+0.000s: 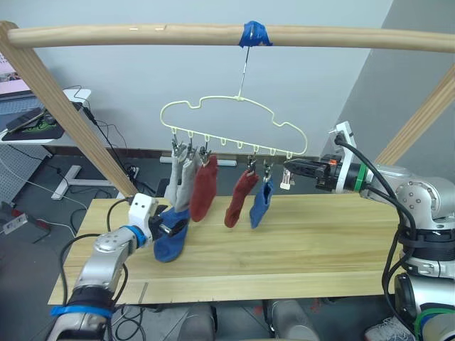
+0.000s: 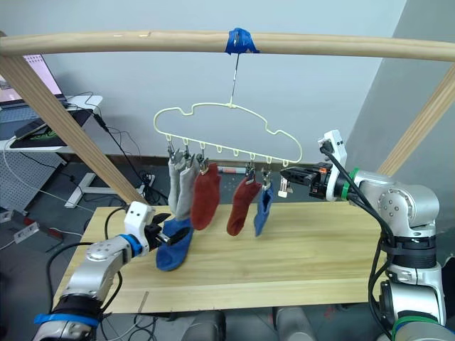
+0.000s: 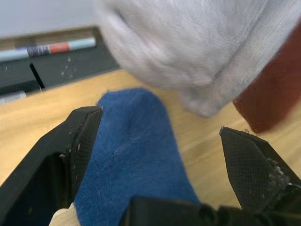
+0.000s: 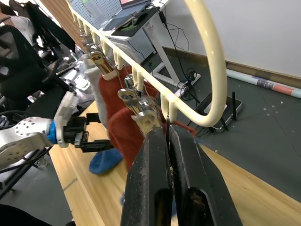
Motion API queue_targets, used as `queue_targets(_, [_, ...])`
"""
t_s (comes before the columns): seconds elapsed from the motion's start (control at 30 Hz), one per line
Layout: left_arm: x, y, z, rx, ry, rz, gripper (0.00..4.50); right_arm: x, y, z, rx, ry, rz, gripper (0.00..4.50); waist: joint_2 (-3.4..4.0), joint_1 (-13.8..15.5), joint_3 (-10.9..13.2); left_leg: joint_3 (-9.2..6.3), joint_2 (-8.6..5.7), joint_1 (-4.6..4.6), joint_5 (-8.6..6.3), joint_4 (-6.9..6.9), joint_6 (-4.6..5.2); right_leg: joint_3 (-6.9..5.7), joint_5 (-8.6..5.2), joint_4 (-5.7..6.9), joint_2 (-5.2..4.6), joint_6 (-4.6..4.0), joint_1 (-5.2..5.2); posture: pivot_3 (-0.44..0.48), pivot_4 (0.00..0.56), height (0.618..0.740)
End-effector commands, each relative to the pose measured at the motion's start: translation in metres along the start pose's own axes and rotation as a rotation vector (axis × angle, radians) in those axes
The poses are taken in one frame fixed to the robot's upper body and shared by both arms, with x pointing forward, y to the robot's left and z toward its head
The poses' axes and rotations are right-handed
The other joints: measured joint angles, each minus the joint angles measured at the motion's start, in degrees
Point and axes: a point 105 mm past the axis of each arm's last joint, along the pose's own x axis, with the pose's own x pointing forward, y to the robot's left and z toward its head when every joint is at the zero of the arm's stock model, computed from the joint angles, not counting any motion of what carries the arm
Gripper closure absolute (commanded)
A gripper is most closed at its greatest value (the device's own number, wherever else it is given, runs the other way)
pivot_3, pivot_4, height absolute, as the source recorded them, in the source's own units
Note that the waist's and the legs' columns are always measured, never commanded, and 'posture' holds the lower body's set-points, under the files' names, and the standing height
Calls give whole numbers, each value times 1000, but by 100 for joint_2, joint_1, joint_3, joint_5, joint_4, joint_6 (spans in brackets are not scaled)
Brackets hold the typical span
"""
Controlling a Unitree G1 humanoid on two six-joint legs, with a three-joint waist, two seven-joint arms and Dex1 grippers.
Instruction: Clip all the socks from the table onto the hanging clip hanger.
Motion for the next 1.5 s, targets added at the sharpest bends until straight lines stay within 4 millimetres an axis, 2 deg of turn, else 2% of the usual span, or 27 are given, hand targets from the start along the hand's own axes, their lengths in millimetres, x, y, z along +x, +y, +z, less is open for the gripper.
queue_targets(0.03, [9,8,-8,16,62,13,0,-3,5,15,-49,-35,7,4491,0,-11,0,1,0,1,0,0,0,1,0,1,0,0,0,-119,118,740])
queue_targets(0.23, [15,11,-31,-24,167,25,0,-3,7,17,-52,-37,11,4491,0,-51,-1,-1,0,1,0,-4,0,1,0,2,0,0,-2,-129,122,740])
queue_targets(0.37, [20,1,-33,-96,159,-19,0,-4,4,20,-54,-48,-13,4491,9,-60,-8,0,0,5,0,-1,0,2,0,7,-1,1,0,-139,126,740])
queue_targets(0.4, [21,0,-33,-108,152,-27,380,-4,3,21,-54,-50,-17,4500,12,-64,-10,0,0,7,0,0,0,2,0,8,-1,2,3,-139,126,740])
queue_targets(0.6, [20,0,-32,-85,153,-37,1901,-5,0,22,-56,-55,-30,4500,14,-109,-11,0,0,11,0,0,0,3,0,10,-1,2,5,-144,133,740])
queue_targets(0.8, [18,-2,-31,-56,145,-55,3634,-3,0,23,-54,-62,-29,4500,14,-143,-11,-1,0,10,0,-1,0,2,0,9,-1,2,5,-141,136,740])
queue_targets(0.9, [16,-12,-26,-1,120,-116,4435,-1,-2,24,-54,-68,-35,4500,14,-159,-11,0,0,10,0,-1,0,3,0,9,-1,2,5,-138,136,740])
queue_targets(1.07, [-2,-38,-19,71,99,-254,4481,-1,-6,26,-53,-73,-54,4500,14,-177,-11,1,1,8,0,-6,0,6,-1,7,-1,1,1,-138,139,740])
queue_targets(1.13, [-9,-49,-6,99,55,-299,4481,-1,-8,26,-45,-75,-61,4500,14,-178,-10,0,3,5,0,-7,0,5,-2,9,-1,-1,-4,-134,141,740])
queue_targets(1.23, [-20,-76,26,164,-62,-397,4481,0,-11,25,-26,-64,-84,4500,14,-156,-9,-1,4,4,0,-6,0,4,-2,9,0,-2,-5,-131,142,740])
queue_targets(1.3, [-24,-85,37,181,-105,-418,4481,-1,-12,24,-9,-61,-86,4500,14,-144,-9,0,3,1,0,-3,0,4,-2,8,-2,-2,-4,-129,145,740])
queue_targets(1.33, [-28,-94,51,185,-153,-454,4481,-1,-11,24,9,-56,-76,4500,14,-144,-9,2,1,1,0,-3,0,5,-2,6,-4,-2,-3,-129,145,740])
queue_targets(1.43, [-38,-131,108,358,-366,-553,4481,-7,-10,29,170,-58,-44,4500,12,-146,-7,4,1,-2,0,-3,0,6,-2,4,-4,-1,-4,-126,147,740])
queue_targets(1.5, [-37,-146,130,430,-449,-561,4481,-8,-7,34,228,-64,-27,4500,12,-142,-7,3,0,-4,0,-3,0,5,-1,2,-4,-1,-4,-126,147,740])
